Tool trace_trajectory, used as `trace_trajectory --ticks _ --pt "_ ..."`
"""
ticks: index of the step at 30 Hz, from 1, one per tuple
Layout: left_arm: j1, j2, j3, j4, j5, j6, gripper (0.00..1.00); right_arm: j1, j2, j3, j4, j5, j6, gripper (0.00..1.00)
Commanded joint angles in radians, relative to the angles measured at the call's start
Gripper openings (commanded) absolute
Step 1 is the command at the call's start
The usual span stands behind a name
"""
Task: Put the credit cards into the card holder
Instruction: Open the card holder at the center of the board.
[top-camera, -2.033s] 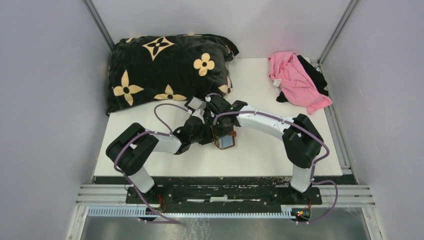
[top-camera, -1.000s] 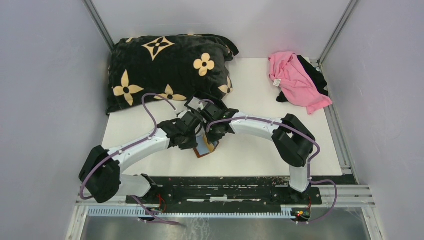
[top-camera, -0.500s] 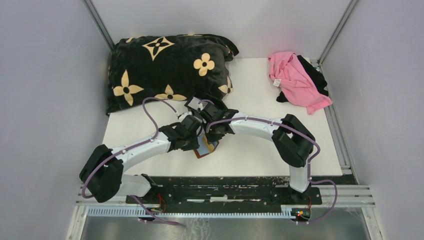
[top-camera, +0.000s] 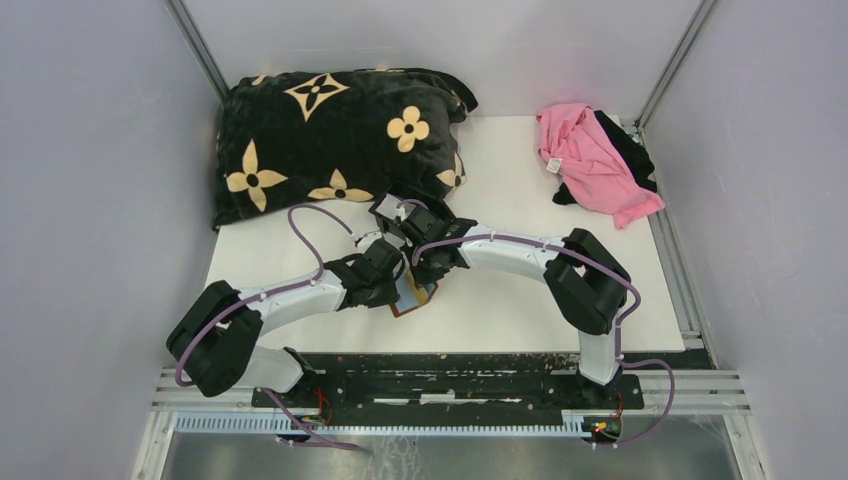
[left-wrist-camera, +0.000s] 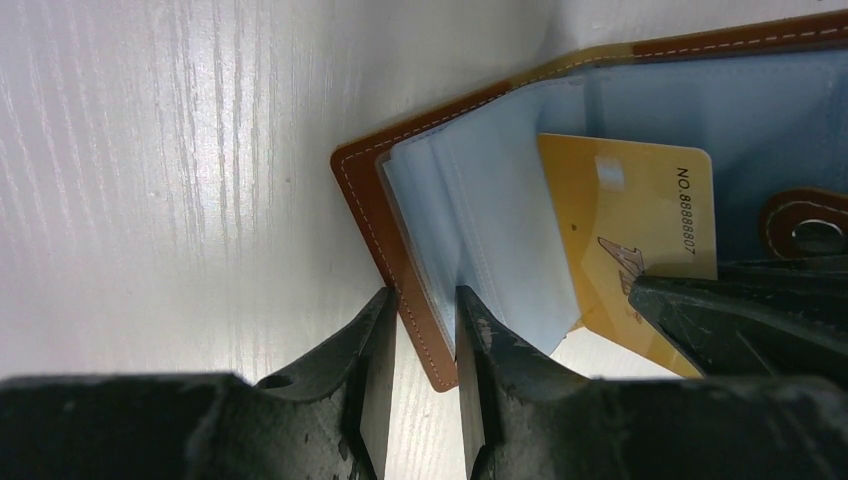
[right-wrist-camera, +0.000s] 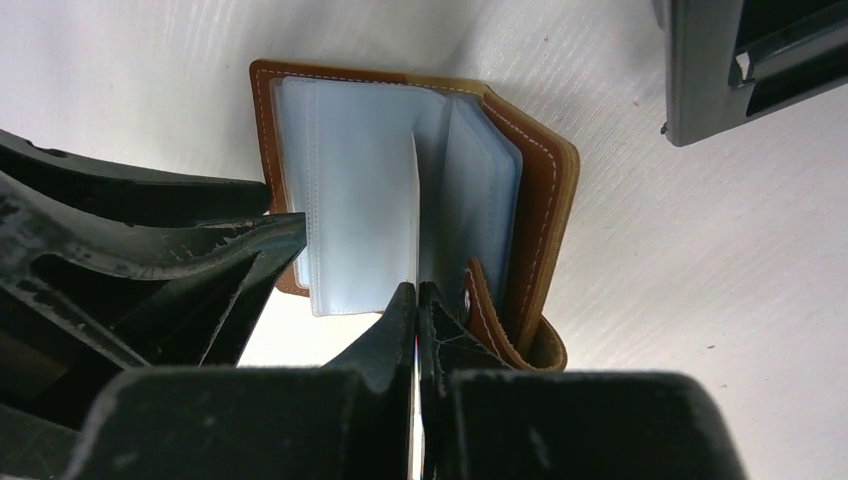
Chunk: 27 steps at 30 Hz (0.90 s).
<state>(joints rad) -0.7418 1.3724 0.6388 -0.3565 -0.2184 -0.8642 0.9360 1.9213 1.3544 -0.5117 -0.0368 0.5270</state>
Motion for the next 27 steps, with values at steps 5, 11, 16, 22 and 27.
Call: trace_trajectory --ticks 5,11,16,22,27 --pt "-0.004 -0.024 0.056 -0.010 -0.027 -0.041 0.34 0.015 -0.016 -0.013 -0.055 0.007 -0.011 0.01" --pt "-0.003 -0.139 0.075 -0.030 -0.050 -0.062 0.33 0.014 -0.016 -0.004 -0.066 0.007 -0.017 0.01" --pt "-0.004 -0.098 0.093 -0.023 -0.047 -0.055 0.32 0.012 -0.010 0.004 -0.068 0.000 -0.021 0.01" --pt "-0.004 -0.019 0.083 0.030 -0.033 -0.044 0.32 0.014 -0.011 0.004 -0.067 -0.002 -0.022 0.01" --pt "-0.004 0.034 0.047 0.080 -0.041 -0.039 0.31 0.010 -0.013 -0.004 -0.056 -0.015 -0.019 0.01"
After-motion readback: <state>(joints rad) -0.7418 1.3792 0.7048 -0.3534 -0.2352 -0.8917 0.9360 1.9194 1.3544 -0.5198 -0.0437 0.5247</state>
